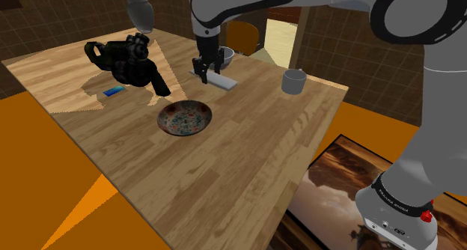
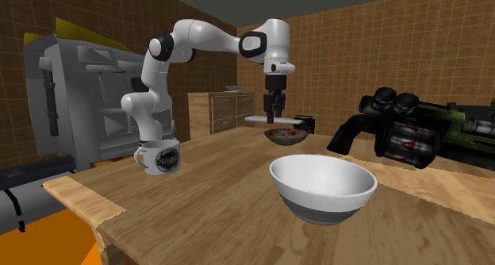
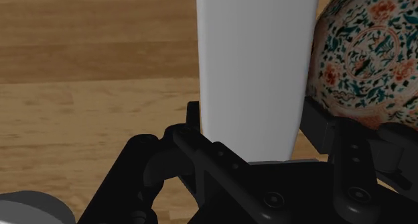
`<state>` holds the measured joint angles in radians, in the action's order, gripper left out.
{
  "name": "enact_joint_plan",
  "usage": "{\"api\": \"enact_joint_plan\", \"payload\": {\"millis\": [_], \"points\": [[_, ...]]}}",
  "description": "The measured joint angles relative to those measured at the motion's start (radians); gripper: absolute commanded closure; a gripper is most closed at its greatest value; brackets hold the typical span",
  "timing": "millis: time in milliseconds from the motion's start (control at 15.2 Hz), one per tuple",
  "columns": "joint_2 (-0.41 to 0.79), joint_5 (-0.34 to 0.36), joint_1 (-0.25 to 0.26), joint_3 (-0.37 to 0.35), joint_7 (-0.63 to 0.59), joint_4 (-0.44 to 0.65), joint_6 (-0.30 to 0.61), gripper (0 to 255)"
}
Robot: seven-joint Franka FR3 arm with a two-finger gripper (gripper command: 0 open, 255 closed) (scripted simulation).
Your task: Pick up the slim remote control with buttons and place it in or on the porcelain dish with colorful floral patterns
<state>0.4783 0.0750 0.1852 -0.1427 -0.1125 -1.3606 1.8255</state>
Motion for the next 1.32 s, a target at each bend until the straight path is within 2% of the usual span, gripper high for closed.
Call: {"api": "enact_joint_plan", "payload": {"millis": [330,792,1320], "points": [[0.017,0.013,0.076,-0.024,-0.098,0.018,-0.004,255],[0.095,0.037,0.191,-0.051,-0.230,0.156,-0.068,255],[0.108,0.041,0.198,-0.052,-0.247,0.079,0.021,255]]}}
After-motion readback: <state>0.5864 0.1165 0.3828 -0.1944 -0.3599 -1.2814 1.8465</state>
